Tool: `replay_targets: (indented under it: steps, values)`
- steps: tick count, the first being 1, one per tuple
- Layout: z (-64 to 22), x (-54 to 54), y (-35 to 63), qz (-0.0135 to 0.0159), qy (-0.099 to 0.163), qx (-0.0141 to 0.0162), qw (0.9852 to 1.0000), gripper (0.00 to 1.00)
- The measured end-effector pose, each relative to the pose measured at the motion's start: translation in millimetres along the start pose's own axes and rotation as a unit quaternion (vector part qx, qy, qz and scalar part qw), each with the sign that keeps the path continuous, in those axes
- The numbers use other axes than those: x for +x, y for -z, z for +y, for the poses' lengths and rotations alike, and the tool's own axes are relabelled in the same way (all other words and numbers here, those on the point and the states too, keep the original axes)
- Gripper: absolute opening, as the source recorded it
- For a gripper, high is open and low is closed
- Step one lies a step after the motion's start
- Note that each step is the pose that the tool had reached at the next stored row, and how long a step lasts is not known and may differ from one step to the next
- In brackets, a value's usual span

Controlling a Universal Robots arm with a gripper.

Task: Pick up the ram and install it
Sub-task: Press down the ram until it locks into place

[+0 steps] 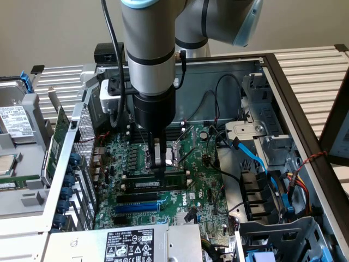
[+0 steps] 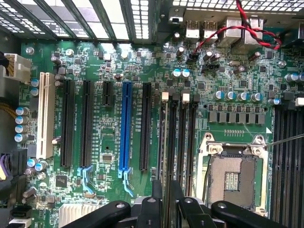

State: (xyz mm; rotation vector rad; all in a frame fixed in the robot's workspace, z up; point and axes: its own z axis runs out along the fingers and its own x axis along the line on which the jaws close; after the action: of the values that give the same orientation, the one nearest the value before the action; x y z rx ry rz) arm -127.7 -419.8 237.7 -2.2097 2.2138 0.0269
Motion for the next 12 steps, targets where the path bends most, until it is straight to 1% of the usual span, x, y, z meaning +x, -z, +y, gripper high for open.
replay_targets:
  steps: [2, 5, 10, 11, 12]
  values:
    - [0.1, 0.0, 0.4, -0.0002, 0.0, -0.0011, 1.0, 0.22]
    - [0.2, 0.0, 1.4, -0.0005, 0.0, -0.0045, 1.0, 0.22]
    - [1.7, 0.0, 2.7, -0.0006, 0.0, -0.0079, 1.0, 0.22]
    - [2.3, -0.1, 2.6, -0.0006, 0.0, -0.0091, 1.0, 0.22]
    - [2.9, 0.0, 2.7, -0.0006, 0.0, -0.0098, 1.0, 0.2]
